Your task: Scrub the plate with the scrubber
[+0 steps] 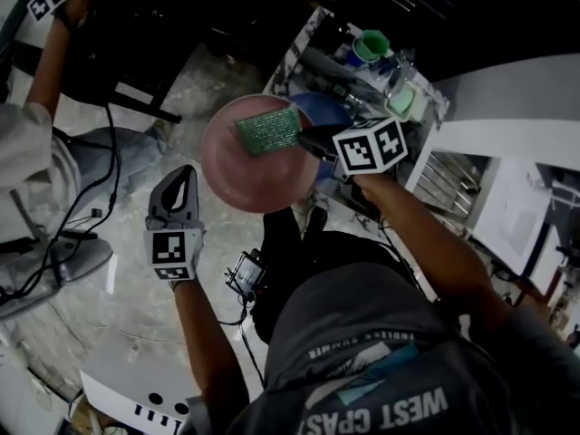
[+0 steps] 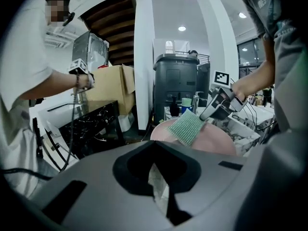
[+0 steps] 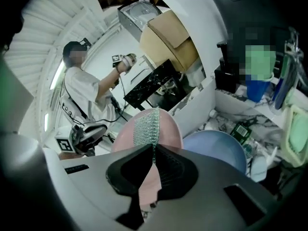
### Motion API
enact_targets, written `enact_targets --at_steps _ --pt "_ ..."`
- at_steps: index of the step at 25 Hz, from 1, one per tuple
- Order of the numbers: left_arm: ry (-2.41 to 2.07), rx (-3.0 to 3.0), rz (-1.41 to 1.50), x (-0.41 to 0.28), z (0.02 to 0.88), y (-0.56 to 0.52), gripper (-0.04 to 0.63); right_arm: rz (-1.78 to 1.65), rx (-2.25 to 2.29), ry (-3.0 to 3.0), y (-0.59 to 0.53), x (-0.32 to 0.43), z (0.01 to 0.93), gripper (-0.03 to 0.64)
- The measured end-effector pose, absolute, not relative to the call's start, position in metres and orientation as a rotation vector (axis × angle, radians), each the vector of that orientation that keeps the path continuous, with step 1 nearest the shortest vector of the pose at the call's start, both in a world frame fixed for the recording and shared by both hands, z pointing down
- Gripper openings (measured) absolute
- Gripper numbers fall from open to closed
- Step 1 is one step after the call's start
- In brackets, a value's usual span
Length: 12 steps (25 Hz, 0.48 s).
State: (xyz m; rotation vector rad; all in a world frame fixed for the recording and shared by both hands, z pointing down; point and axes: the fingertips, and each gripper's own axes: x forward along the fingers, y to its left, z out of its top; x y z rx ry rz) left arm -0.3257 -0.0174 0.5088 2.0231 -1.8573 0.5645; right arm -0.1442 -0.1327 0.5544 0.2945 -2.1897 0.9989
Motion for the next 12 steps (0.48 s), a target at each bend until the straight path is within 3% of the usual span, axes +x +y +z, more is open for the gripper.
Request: enact_targets --at_steps 12 --pt "-1.851 2.031 0.56 -0.319 0.508 -0.017 0.0 0.773 0.162 -2.108 -0.092 -0.1 0.543 0.044"
